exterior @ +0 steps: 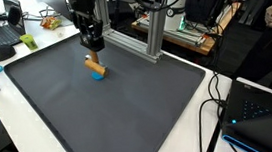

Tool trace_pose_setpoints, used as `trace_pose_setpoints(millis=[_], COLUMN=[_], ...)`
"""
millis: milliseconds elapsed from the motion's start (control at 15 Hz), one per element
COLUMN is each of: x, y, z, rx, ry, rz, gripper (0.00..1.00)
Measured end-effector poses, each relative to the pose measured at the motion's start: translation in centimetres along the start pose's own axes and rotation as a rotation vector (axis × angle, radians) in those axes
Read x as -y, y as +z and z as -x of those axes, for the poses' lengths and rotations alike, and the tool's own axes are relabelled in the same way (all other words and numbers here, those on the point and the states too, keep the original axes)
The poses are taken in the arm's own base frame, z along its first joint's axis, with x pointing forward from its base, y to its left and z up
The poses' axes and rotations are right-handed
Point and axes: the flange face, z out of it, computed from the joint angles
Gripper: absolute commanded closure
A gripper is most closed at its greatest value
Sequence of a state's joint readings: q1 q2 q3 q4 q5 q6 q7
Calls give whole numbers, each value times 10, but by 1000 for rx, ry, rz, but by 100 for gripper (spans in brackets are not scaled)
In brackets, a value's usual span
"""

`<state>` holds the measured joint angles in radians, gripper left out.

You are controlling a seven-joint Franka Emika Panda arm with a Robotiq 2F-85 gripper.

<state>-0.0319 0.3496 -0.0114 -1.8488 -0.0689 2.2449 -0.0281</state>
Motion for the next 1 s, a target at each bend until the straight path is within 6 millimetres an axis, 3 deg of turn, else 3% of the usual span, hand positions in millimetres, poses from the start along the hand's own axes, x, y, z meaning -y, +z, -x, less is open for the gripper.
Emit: trace_pose_setpoints(millis=[333,1000], x=[1,-2], y=[33,35], z=[-4,-3], rx=[2,10], ry=[2,39], rz=[26,28], gripper=[77,77])
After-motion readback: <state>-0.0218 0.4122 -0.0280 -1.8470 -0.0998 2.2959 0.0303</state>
